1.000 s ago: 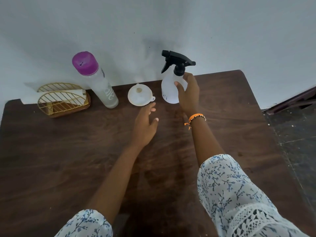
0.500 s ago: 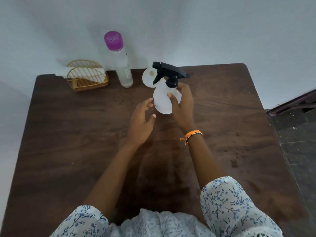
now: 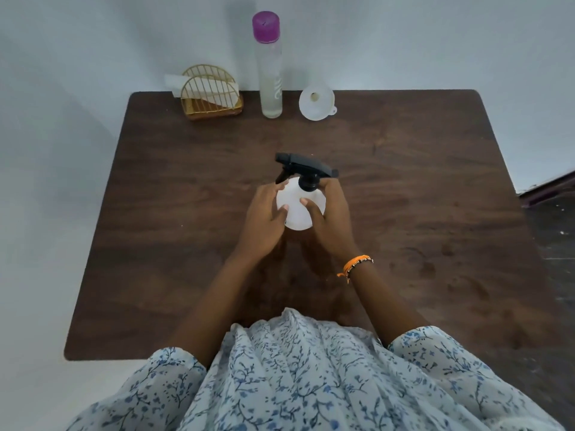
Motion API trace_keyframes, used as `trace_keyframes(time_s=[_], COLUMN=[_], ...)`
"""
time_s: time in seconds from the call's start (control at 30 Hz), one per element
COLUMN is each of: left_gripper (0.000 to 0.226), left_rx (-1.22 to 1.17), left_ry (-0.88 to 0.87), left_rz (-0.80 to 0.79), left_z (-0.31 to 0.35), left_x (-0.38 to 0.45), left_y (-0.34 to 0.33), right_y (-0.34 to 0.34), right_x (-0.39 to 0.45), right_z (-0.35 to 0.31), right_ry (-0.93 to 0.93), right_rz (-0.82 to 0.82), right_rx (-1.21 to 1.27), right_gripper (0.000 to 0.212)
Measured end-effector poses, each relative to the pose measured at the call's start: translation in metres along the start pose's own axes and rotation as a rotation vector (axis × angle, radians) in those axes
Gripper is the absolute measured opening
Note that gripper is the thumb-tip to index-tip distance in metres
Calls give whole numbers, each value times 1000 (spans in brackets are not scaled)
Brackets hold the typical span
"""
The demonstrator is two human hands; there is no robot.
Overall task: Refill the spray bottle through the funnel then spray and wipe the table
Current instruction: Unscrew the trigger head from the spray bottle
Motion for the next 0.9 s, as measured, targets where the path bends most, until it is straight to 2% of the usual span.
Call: trace_keyframes(time_s=[0.27, 0.57, 0.77, 0.9], left_gripper=[43, 50, 53, 60], left_rx=[57, 81, 0, 20], left_ry=[-111, -90, -48, -83], left_rz=[-62, -83, -63, -66], left_z=[-16, -22, -21, -21], left_x=[-22, -22, -15, -15], left_y=[-9, -11, -17, -26], right_y=[-6, -5, 1, 0], right_x=[-22, -23, -21, -16], right_z=[5, 3, -16, -26], right_ry=[-3, 0, -93, -101], right_rz=[-38, -88, 4, 75], right_rx=[-62, -75, 131, 158], right_gripper=[25, 32, 39, 38])
Point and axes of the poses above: each hand's wrist, its own x-axis towards the middle knuckle, its own y-axis out of the back of the hand, z = x × y, the point moved 4 cm from there along x, towards the middle knuckle, and after that the axes turned 2 degrees about z, right-handed, at the moved point
